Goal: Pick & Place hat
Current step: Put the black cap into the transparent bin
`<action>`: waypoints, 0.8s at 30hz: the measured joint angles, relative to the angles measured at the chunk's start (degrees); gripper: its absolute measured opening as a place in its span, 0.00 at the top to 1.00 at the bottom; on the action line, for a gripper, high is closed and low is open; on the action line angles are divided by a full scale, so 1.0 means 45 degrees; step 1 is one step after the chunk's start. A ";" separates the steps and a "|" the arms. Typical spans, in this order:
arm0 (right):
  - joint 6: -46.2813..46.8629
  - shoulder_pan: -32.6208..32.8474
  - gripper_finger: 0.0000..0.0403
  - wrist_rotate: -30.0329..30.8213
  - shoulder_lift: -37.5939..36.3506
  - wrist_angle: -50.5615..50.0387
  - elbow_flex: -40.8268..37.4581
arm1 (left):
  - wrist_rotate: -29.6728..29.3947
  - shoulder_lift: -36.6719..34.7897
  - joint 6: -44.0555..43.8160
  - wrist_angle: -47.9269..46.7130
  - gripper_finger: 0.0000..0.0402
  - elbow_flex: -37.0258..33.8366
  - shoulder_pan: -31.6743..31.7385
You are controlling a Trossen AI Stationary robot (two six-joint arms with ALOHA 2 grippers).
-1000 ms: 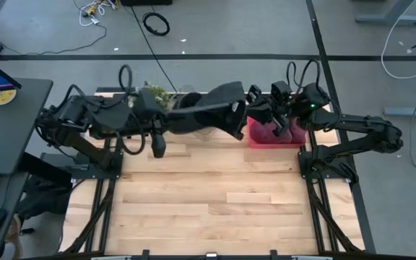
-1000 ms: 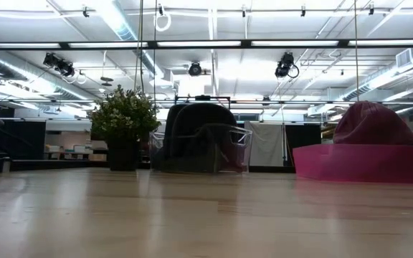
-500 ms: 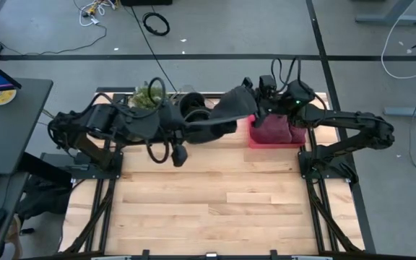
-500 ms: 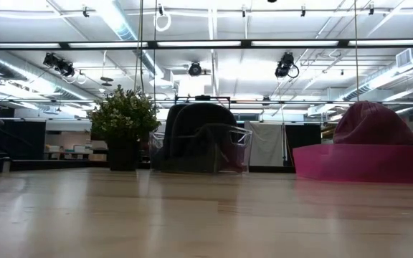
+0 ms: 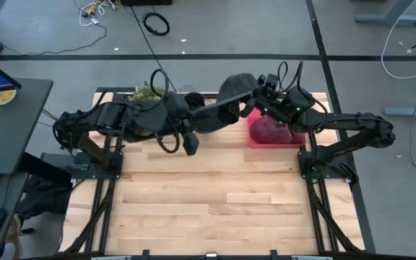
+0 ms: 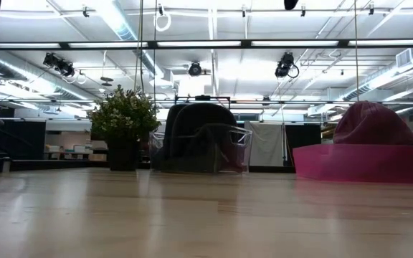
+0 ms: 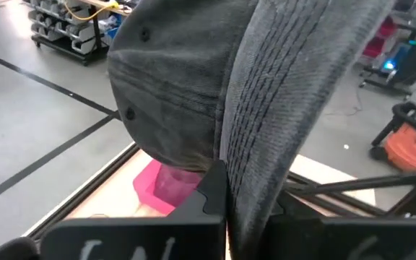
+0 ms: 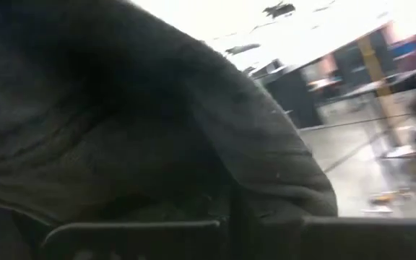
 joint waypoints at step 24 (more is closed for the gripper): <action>0.0641 -0.0408 0.43 -0.1664 -0.0522 -0.1086 -0.0005 | 0.0472 0.0350 -0.0093 0.0541 0.97 0.0005 0.0754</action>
